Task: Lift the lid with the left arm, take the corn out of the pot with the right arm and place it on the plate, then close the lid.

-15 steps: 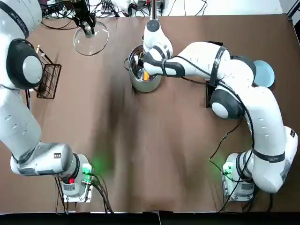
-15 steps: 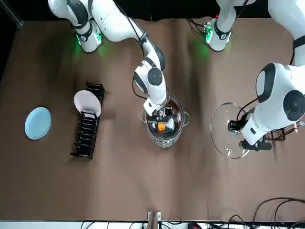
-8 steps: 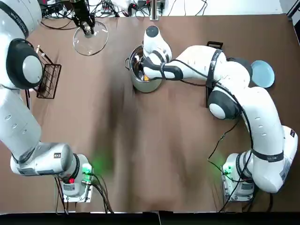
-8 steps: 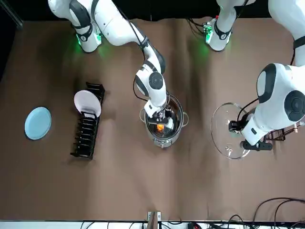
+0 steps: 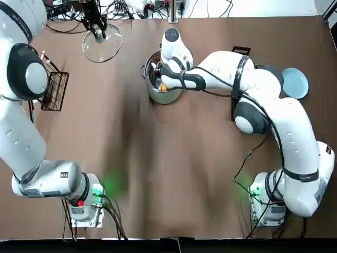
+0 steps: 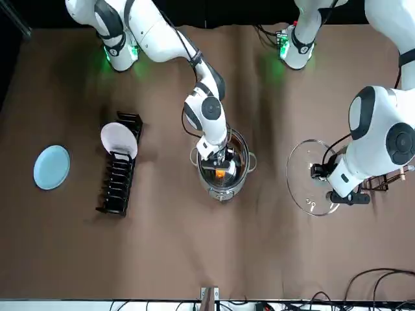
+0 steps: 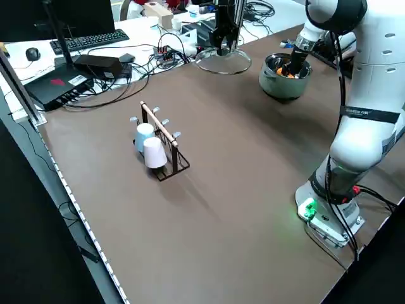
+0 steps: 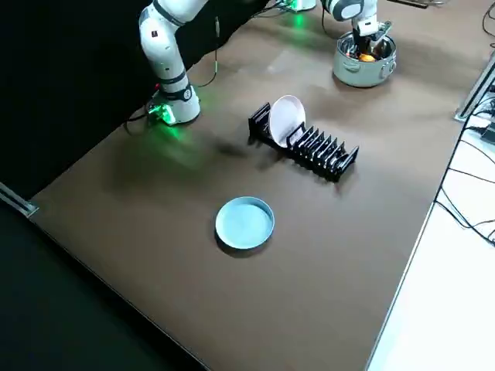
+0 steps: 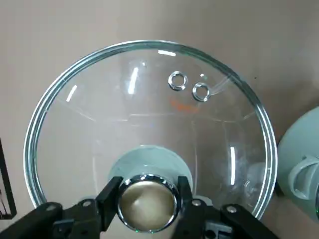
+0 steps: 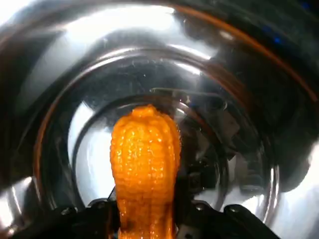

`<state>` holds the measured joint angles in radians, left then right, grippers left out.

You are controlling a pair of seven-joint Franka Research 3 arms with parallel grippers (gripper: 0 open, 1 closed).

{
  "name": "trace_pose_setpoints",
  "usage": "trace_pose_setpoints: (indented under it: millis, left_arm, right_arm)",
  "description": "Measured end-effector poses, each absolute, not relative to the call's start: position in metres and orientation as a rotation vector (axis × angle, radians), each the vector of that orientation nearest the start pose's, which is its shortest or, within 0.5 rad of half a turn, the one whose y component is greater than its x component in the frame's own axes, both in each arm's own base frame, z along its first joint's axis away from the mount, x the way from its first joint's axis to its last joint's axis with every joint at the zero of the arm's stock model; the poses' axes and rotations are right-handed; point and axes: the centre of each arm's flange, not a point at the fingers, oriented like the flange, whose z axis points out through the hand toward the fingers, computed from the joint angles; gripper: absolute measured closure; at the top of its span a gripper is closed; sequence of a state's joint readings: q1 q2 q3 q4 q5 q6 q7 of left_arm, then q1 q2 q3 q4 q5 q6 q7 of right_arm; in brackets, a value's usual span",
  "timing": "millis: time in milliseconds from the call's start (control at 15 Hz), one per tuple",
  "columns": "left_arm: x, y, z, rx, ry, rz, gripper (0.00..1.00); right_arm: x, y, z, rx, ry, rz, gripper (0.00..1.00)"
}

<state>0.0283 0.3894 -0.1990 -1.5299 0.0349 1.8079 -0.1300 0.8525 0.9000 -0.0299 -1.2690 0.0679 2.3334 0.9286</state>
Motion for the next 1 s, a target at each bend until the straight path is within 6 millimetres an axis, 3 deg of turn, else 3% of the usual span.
trace_pose_setpoints:
  millis: [133, 400, 733, 867, 1000]
  left_arm:
    - [0.654, -0.093, 0.428, -3.163, 0.064, 0.172, 0.49]
    - [0.654, -0.094, 0.428, -3.163, 0.065, 0.173, 0.49]
    - [0.654, -0.102, 0.436, -3.179, 0.014, 0.154, 0.49]
    - [0.648, -0.130, 0.443, -3.199, -0.049, 0.151, 0.49]
    - [0.634, -0.184, 0.448, -3.218, -0.091, 0.164, 0.49]
  right_arm:
    - [0.520, 0.567, 0.229, -2.975, 0.207, -0.141, 0.60]
    - [0.525, 0.571, 0.264, -2.946, 0.210, -0.166, 0.60]
    - [0.521, 0.560, 0.314, -2.980, 0.260, -0.034, 0.60]
    - [0.530, 0.549, 0.340, -2.957, 0.306, -0.006, 0.60]
    - [0.546, 0.527, 0.377, -2.928, 0.353, -0.025, 0.60]
